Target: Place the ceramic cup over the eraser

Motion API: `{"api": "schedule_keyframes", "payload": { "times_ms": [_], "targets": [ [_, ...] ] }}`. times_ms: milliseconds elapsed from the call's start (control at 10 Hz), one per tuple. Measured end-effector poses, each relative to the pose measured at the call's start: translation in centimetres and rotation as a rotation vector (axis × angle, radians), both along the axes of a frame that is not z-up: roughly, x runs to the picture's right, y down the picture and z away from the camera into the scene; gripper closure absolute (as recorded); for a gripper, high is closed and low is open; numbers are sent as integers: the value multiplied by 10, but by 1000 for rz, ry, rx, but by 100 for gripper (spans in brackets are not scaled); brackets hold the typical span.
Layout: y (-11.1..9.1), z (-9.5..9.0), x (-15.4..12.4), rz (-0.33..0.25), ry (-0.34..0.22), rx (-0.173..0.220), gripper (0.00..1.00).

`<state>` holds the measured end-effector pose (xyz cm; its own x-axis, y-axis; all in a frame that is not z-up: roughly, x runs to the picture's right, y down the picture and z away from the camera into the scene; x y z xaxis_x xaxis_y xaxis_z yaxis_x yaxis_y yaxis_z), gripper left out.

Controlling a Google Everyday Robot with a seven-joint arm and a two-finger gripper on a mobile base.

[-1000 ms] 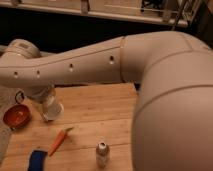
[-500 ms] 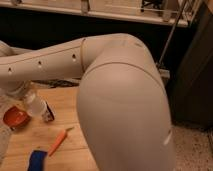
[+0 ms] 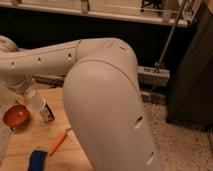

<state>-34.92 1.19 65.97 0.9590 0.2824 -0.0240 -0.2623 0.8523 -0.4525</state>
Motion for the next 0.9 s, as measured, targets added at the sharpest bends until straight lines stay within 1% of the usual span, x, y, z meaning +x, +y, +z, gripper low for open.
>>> {"api": "schedule_keyframes", "payload": {
  "times_ms": [200,300,600,700,900],
  "targets": [
    [0,18,2,6,12,-20,100],
    [0,24,3,6,17,-24,100],
    [9,47,11,-4,42,-48,100],
    [18,56,12,-5,45,-66,100],
    [37,71,8,0,28,-110,100]
  ]
}}
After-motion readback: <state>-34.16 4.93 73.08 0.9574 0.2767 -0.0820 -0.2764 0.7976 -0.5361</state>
